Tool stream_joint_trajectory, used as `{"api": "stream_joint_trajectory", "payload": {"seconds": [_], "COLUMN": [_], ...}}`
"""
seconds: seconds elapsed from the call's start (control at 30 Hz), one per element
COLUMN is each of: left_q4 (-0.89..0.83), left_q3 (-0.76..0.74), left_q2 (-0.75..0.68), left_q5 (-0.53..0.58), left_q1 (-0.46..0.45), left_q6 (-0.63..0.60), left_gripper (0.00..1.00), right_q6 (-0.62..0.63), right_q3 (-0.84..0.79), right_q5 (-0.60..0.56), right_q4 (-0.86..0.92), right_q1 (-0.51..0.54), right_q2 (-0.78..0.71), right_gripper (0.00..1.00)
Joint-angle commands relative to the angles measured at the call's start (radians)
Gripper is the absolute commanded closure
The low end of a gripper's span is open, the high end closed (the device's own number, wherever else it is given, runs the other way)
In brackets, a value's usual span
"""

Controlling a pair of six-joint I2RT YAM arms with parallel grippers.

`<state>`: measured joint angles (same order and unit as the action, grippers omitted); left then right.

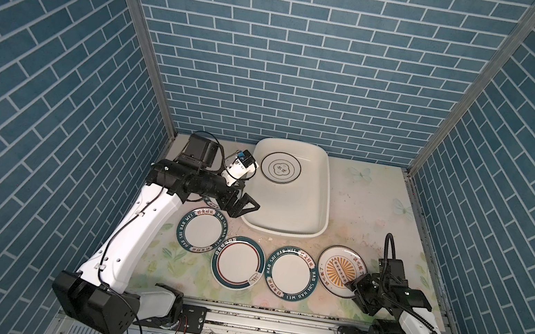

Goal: Place the plates into the plastic bin on the countertop
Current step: 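Lower the right gripper onto the sunburst plate's rim and close it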

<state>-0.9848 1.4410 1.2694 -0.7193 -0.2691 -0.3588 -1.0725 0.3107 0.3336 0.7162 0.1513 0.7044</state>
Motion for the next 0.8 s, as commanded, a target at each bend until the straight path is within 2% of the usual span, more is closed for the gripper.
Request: {"api": "stream_joint_trajectory", "payload": {"seconds": [0.0, 0.77], "left_q4": [-0.02, -0.006], "left_q3": [0.027, 0.018], "left_q2": [0.01, 0.02], "left_q5": [-0.005, -0.005], "left_q1": [-0.006, -0.007], "left_q6": [-0.006, -0.002], "left_gripper": [0.0, 0.0], "right_q6": [-0.056, -0.196], "right_q3": [-0.032, -0.186], "right_q5": [-0.018, -0.081], "right_q4": [-0.041, -0.206], "right_q1": [-0.002, -0.002], "right_q2": [-0.01, -0.112], "right_gripper": [0.51, 0.61]}}
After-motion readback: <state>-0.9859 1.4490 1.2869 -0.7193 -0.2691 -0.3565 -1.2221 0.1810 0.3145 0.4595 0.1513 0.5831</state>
